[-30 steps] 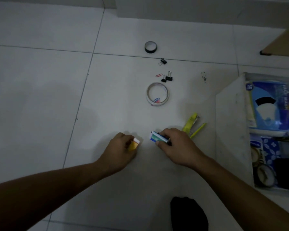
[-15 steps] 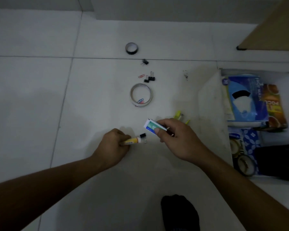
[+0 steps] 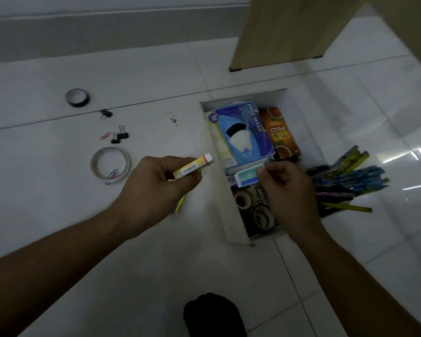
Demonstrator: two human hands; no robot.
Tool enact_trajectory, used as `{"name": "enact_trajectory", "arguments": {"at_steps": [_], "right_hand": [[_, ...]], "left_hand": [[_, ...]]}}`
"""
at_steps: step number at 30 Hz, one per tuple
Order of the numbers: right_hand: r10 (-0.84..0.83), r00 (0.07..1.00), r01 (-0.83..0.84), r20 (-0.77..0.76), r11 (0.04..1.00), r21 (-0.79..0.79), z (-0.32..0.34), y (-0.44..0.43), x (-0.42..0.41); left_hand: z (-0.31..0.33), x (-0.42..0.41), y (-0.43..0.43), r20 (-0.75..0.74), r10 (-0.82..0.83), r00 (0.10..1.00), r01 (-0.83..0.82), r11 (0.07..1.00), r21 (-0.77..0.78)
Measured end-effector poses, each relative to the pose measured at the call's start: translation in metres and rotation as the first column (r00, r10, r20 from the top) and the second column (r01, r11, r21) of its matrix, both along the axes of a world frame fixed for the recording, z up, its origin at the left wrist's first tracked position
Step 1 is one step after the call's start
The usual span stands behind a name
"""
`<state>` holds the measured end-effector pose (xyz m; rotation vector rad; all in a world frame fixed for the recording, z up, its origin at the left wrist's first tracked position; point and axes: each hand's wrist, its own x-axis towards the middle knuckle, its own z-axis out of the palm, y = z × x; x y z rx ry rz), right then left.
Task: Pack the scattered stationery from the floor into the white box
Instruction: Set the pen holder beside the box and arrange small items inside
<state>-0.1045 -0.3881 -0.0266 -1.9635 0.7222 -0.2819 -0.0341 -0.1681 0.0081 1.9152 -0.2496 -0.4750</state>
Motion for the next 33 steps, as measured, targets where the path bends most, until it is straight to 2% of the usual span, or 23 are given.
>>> {"name": "enact_trajectory", "arguments": {"at_steps": [4, 7, 9, 11, 16, 19, 24, 29, 33], "right_hand": [[-0.012, 0.998, 0.014, -0.069, 1.000, 0.015, -0.017, 0.005, 0.003], [0.102, 0.992, -0.114, -0.076, 0.979, -0.169, -0.015, 0.007, 0.002], [0.174, 0.984, -0.172, -0.022, 0.936, -0.308, -0.008, 0.001, -0.005], [0.196, 0.979, -0.169, 0.048, 0.927, -0.334, 0.000, -0.006, -0.020], [0.126, 0.970, -0.063, 0.209, 0.957, -0.284, 0.006, -0.013, -0.064], [0.088, 0.952, 0.016, 0.293, 0.942, -0.334, 0.009, -0.019, -0.082], [0.064, 0.902, 0.103, 0.427, 0.929, -0.356, 0.021, -0.036, -0.099], [-0.021, 0.898, 0.217, 0.439, 0.890, -0.401, 0.017, -0.055, -0.119], [-0.114, 0.914, 0.311, 0.389, 0.813, -0.492, 0.002, -0.070, -0.129]], "left_hand": [[0.011, 0.009, -0.022, 0.044, -0.036, 0.998, 0.034, 0.999, 0.027], [0.014, 0.011, -0.042, 0.071, -0.089, 0.993, 0.086, 0.995, 0.049], [0.014, 0.010, -0.056, 0.093, -0.106, 0.990, 0.102, 0.994, 0.050], [0.015, 0.007, -0.074, 0.121, -0.160, 0.980, 0.153, 0.986, 0.070], [0.014, 0.004, -0.126, 0.177, -0.310, 0.934, 0.300, 0.950, 0.080], [0.011, 0.001, -0.158, 0.225, -0.360, 0.905, 0.353, 0.933, 0.070], [0.003, 0.000, -0.191, 0.212, -0.474, 0.855, 0.446, 0.879, 0.166], [-0.002, 0.000, -0.205, 0.285, -0.615, 0.735, 0.522, 0.782, 0.339], [-0.004, 0.000, -0.209, 0.332, -0.667, 0.667, 0.547, 0.741, 0.389]]}}
